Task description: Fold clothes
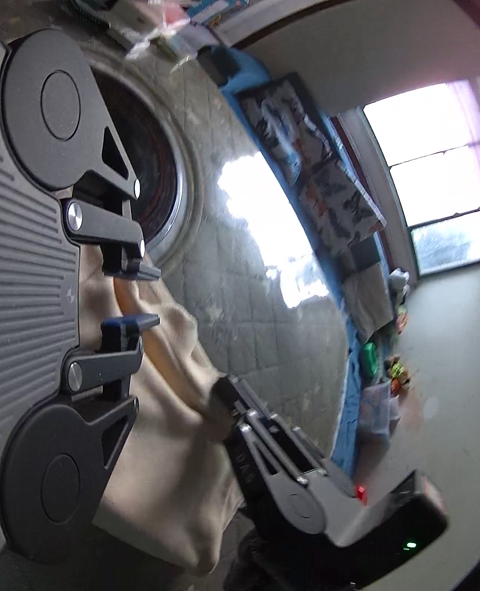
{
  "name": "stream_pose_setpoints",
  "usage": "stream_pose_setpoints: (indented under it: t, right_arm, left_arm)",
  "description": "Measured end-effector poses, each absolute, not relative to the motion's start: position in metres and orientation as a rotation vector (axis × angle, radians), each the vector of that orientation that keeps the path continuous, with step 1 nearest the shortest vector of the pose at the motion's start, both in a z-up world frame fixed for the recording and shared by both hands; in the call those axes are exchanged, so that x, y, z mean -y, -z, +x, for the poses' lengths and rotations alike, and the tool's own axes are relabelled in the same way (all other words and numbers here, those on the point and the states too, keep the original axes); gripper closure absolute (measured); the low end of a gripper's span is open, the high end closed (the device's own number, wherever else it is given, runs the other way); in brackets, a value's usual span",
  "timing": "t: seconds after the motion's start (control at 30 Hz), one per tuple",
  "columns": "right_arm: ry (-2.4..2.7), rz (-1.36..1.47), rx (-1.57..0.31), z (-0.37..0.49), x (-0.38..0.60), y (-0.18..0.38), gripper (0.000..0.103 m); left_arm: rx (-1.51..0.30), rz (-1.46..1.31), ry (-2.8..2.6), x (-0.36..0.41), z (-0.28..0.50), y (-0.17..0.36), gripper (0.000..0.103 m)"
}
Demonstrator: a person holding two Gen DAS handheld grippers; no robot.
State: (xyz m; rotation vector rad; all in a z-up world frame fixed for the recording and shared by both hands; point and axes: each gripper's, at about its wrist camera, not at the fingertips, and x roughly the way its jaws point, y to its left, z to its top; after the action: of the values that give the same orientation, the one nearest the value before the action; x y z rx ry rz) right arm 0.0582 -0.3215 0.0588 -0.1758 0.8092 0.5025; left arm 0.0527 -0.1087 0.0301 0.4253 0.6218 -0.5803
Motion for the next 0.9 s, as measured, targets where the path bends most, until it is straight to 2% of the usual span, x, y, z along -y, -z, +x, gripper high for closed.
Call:
stream_pose_setpoints:
  t: [0.13, 0.2, 0.27, 0.37, 0.53, 0.63, 0.7, 0.77, 0.87, 0.9]
  right_arm:
    - [-0.487, -0.170, -0.761, 0.055, 0.324, -0.067, 0.099]
    - [-0.480, -0.165, -0.742, 0.053, 0.326, -0.070, 0.099]
    - [-0.468, -0.162, -0.716, 0.054, 0.326, -0.075, 0.099]
    - [-0.433, -0.146, -0.664, 0.054, 0.329, -0.082, 0.099]
    - [-0.392, -0.166, -0.710, 0.064, 0.325, -0.059, 0.099]
    - [-0.373, -0.181, -0.743, 0.068, 0.322, -0.045, 0.097]
    - [-0.372, -0.170, -0.737, 0.068, 0.325, -0.049, 0.091]
    - [-0.373, -0.160, -0.725, 0.065, 0.329, -0.055, 0.090]
    - [-0.380, -0.153, -0.693, 0.054, 0.334, -0.068, 0.090]
    - [-0.391, -0.151, -0.689, 0.049, 0.335, -0.071, 0.088]
  left_arm:
    - [-0.636, 0.461, 0.597, 0.114, 0.060, -0.020, 0.073]
    - [-0.629, 0.473, 0.617, 0.115, 0.061, -0.019, 0.092]
    - [-0.583, 0.500, 0.578, 0.118, 0.059, -0.021, 0.101]
    - [-0.490, 0.500, 0.507, 0.122, 0.056, -0.030, 0.101]
    - [-0.559, 0.508, 0.464, 0.133, 0.076, -0.013, 0.101]
    - [-0.597, 0.501, 0.437, 0.132, 0.083, -0.006, 0.096]
    - [-0.602, 0.462, 0.432, 0.126, 0.082, -0.015, 0.092]
    - [-0.580, 0.430, 0.418, 0.121, 0.077, -0.028, 0.075]
    - [-0.564, 0.359, 0.458, 0.116, 0.065, -0.044, 0.070]
    - [-0.572, 0.336, 0.475, 0.117, 0.062, -0.047, 0.063]
